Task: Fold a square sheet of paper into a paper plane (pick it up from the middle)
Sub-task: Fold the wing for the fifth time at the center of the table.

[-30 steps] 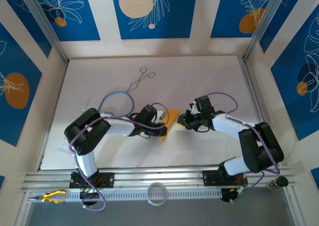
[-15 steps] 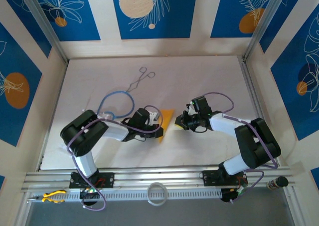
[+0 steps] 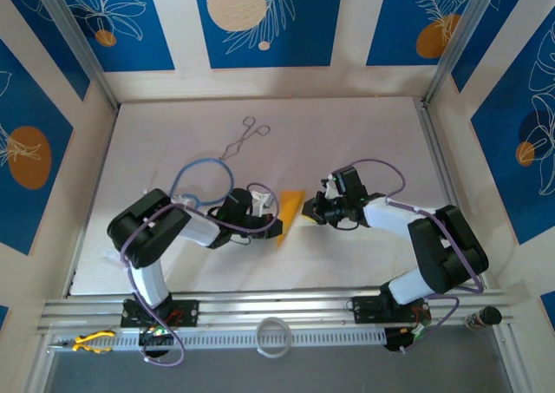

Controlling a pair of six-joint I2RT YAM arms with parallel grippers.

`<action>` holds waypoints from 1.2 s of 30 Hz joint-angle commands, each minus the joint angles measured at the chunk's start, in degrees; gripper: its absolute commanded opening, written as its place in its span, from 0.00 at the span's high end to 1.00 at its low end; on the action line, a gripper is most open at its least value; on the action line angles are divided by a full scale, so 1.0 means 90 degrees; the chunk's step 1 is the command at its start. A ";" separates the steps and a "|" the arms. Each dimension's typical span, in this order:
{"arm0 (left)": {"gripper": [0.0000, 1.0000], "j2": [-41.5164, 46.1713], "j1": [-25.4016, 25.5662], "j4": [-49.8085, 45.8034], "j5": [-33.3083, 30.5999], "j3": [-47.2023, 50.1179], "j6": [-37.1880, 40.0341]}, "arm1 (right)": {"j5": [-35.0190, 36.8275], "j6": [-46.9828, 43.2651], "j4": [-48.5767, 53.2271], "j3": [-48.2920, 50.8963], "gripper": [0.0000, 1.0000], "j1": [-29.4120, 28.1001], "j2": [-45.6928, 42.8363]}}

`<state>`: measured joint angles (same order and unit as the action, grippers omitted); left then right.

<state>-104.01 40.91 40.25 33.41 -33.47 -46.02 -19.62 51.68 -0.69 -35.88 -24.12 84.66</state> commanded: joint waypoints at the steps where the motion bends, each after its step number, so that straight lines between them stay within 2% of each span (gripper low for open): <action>1: 1.00 -0.0352 -0.0159 0.0722 0.0600 0.0057 -0.0368 | -0.0178 -0.0136 -0.0173 -0.0122 0.89 -0.0074 0.0017; 12: 1.00 -0.0743 -0.0244 0.1198 0.0687 0.0247 -0.0797 | -0.0263 -0.0316 -0.0222 -0.0240 0.89 -0.0177 0.0214; 26: 1.00 -0.0474 -0.0255 -0.0184 0.0545 -0.0141 -0.0688 | -0.0282 -0.0686 -0.0363 -0.0840 0.92 -0.0406 0.1021; 36: 1.00 -0.0504 -0.0262 -0.0356 0.0410 -0.0107 -0.1086 | -0.0307 -0.0635 -0.0642 -0.0800 0.92 -0.0271 0.1318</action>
<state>-108.18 39.27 42.35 38.65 -35.16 -54.65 -21.26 46.70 -5.34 -42.44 -27.14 96.51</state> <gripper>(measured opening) 0.061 0.077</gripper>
